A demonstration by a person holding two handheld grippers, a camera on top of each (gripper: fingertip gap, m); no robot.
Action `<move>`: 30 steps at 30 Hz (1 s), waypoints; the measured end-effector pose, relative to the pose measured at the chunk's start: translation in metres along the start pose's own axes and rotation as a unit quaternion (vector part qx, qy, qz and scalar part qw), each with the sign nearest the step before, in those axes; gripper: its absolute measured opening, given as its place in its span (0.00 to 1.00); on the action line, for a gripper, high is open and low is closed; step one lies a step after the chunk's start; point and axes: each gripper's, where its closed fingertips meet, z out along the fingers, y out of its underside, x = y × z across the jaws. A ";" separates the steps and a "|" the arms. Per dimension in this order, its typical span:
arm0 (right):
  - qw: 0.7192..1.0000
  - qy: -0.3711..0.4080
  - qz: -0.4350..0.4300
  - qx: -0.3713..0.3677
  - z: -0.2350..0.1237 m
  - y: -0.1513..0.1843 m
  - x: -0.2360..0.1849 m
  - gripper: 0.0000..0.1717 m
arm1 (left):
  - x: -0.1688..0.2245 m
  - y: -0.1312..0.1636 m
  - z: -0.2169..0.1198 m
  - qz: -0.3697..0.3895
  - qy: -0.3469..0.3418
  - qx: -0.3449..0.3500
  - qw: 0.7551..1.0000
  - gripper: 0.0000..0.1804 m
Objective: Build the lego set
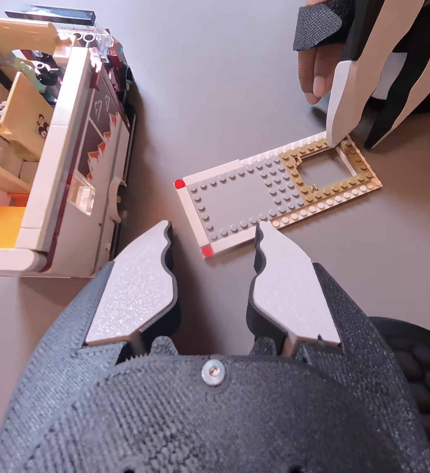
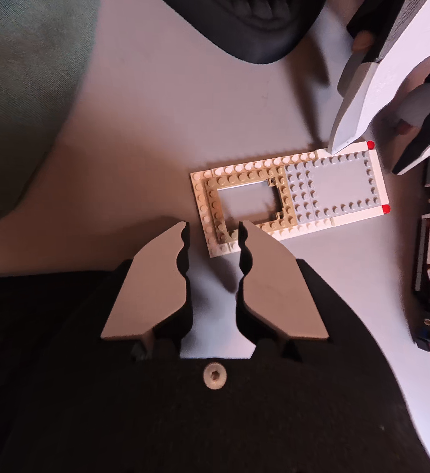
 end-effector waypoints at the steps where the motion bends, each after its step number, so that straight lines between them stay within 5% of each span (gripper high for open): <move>1: 1.000 -0.004 0.004 0.003 0.000 0.000 0.001 0.19 | 0.000 0.000 0.001 -0.001 0.000 0.000 1.000 0.34; 30: 0.998 -0.037 0.043 0.030 -0.008 -0.009 0.001 0.12 | 0.007 -0.012 -0.002 0.030 -0.018 0.013 0.999 0.31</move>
